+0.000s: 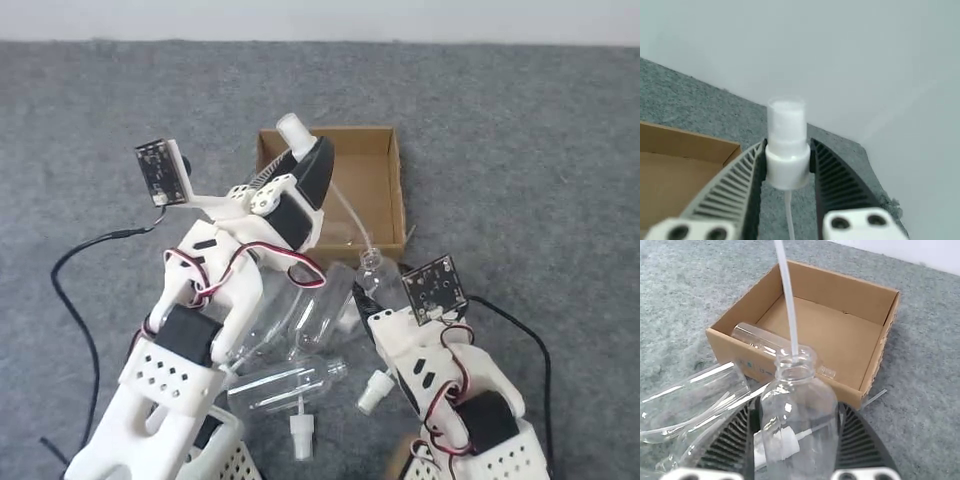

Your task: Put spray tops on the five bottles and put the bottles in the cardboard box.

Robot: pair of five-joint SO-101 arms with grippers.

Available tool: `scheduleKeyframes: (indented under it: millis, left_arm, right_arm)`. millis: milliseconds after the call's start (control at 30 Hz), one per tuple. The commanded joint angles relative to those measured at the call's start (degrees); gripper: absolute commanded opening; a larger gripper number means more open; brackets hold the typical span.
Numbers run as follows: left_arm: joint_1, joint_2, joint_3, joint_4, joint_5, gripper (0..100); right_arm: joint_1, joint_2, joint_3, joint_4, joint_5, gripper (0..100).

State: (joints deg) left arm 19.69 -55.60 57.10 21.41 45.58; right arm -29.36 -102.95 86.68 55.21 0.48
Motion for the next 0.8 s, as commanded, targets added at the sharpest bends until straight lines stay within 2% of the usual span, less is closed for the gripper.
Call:
scheduleKeyframes:
  millis: [0,167,433,767]
  left_arm:
    - [0.62,-1.14,-0.04,-0.26,-0.44,1]
    - [1.32,-1.14,0.48,-0.18,-2.55,1]
    - [9.41,-1.14,2.95,-0.18,-7.03,1]
    - [9.93,-1.05,4.09,0.00,-7.03,1]
  right_arm:
    - [0.57,-1.19,-1.32,-1.19,0.79,0.7]
    - [0.66,-1.19,-1.32,-1.27,0.79,0.7]
    - [0.66,-1.19,-1.32,-1.36,0.79,0.7]
    - [0.66,-1.19,-2.37,-1.54,0.79,0.7]
